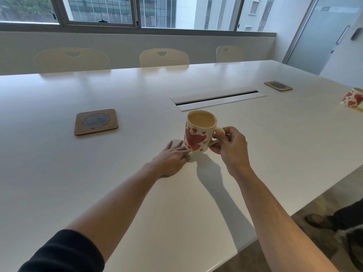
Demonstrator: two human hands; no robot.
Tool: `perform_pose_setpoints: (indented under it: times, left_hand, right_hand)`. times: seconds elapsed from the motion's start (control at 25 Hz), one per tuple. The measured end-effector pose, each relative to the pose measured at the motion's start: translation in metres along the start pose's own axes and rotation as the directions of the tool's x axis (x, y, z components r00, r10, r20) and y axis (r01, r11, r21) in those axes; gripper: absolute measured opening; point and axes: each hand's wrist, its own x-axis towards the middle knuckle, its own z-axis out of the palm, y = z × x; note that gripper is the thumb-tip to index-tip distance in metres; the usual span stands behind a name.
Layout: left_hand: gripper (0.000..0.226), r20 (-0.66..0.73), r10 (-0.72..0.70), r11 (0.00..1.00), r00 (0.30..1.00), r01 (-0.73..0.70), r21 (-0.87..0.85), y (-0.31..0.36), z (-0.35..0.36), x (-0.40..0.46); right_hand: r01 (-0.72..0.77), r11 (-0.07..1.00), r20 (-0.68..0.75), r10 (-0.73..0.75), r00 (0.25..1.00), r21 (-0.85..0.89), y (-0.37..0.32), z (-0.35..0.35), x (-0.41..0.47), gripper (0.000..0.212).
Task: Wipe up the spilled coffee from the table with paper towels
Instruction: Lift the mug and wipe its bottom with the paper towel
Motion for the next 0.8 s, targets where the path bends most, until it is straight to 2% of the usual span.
perform_pose_setpoints:
  times: [0.36, 0.8]
  left_hand:
    - [0.044, 0.029, 0.14, 0.973, 0.99, -0.132, -0.189, 0.021, 0.002, -0.06]
    - [0.041, 0.026, -0.007, 0.92, 1.0, 0.017, -0.392, 0.041, 0.012, -0.117]
  right_hand:
    - [0.054, 0.998, 0.043, -0.052, 0.998, -0.039, 0.003, 0.019, 0.015, 0.017]
    - [-0.009, 0.999, 0.122, 0.014, 0.992, -0.044, 0.031, 0.062, 0.012, 0.013]
